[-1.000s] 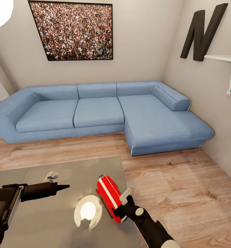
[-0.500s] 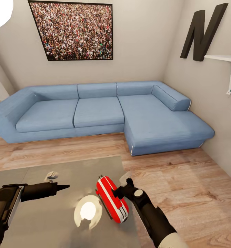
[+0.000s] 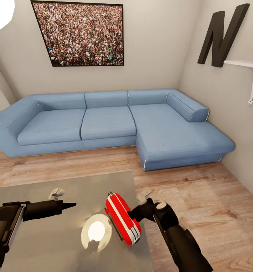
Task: Turn on the radio receiver that's on the table in the living room.
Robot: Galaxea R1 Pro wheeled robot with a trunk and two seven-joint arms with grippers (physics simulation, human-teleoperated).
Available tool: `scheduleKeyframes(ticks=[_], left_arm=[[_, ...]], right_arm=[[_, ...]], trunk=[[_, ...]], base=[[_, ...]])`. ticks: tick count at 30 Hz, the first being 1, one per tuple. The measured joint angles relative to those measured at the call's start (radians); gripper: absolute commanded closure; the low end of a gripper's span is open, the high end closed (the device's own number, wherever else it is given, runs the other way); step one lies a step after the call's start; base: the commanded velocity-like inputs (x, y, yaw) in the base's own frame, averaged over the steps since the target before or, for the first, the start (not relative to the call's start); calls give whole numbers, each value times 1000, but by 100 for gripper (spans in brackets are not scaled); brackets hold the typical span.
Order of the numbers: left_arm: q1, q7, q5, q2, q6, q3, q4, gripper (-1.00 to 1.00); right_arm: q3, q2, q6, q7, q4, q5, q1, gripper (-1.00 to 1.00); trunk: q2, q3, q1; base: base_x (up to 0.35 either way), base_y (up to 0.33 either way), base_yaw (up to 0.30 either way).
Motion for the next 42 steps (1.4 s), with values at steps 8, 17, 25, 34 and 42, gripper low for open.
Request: scheduleKeyframes(ticks=[8, 17, 25, 34, 42], left_arm=[[0, 0, -3, 2, 3, -4, 13, 100], [0, 0, -4, 6, 10, -6, 17, 100], [0, 0, -33, 4, 13, -6, 46, 100], [0, 3, -38, 4, 9, -5, 77, 100], [0, 3, -41, 6, 5, -6, 78, 100]], right_arm=[[-1, -123, 4, 2, -103, -6, 167, -100], [-2, -162, 5, 8, -107, -14, 180, -100], [-4, -164, 2, 18, -105, -12, 180, -100], [-4, -165, 0, 19, -103, -12, 180, -100], [-4, -164, -2, 19, -101, -13, 180, -100]], trunk=[[0, 0, 0], [0, 0, 0], [0, 0, 0], [0, 0, 0], [0, 0, 0]], base=[[0, 0, 0], [0, 0, 0], [0, 0, 0], [-9, 0, 0], [-281, 0, 0]])
